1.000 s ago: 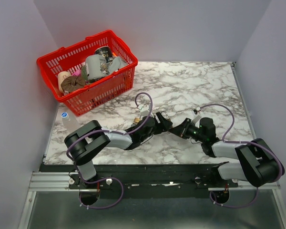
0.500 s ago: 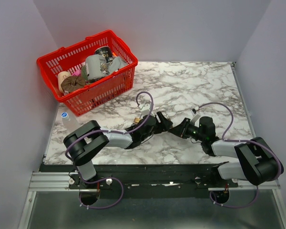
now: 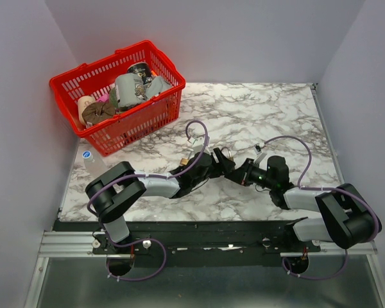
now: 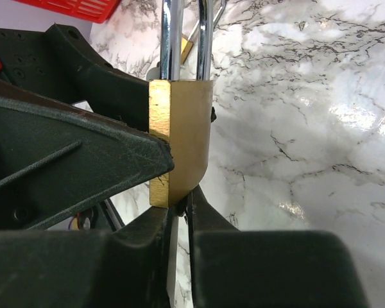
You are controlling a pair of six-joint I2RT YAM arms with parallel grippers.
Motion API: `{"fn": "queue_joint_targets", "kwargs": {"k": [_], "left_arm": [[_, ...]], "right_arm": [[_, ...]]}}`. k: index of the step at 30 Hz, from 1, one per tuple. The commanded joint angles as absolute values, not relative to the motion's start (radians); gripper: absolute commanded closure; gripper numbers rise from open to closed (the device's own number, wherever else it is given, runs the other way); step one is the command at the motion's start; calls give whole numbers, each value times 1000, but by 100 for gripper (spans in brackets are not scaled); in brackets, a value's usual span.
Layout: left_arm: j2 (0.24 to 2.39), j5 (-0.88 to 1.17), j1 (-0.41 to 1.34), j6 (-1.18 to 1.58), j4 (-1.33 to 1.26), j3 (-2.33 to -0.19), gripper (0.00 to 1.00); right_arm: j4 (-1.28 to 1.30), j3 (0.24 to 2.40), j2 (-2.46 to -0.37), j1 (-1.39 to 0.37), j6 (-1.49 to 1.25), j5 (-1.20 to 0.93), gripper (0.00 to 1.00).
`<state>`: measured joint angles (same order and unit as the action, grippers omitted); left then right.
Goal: Unlock with the key
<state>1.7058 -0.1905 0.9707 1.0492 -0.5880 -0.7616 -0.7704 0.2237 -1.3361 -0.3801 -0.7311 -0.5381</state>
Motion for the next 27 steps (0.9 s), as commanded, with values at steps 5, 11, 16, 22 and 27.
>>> {"fn": "queue_joint_targets", "kwargs": {"k": [5, 11, 16, 22, 27], "left_arm": [[1684, 38, 1025, 1028, -706, -755, 100], [1660, 80, 1025, 1016, -755, -732, 100], [1638, 115, 1025, 1019, -830, -698, 100], [1597, 149, 1025, 1012, -862, -670, 100], [1575, 172, 1025, 1026, -903, -646, 100]], "right_arm": [[-975, 279, -1356, -377, -758, -505, 98], [-1029, 267, -1356, -377, -802, -517, 99], [-1072, 261, -1342, -377, -850, -537, 99], [-1089, 259, -1305, -376, -882, -558, 99], [-1112, 255, -1275, -376, -917, -574, 99]]}}
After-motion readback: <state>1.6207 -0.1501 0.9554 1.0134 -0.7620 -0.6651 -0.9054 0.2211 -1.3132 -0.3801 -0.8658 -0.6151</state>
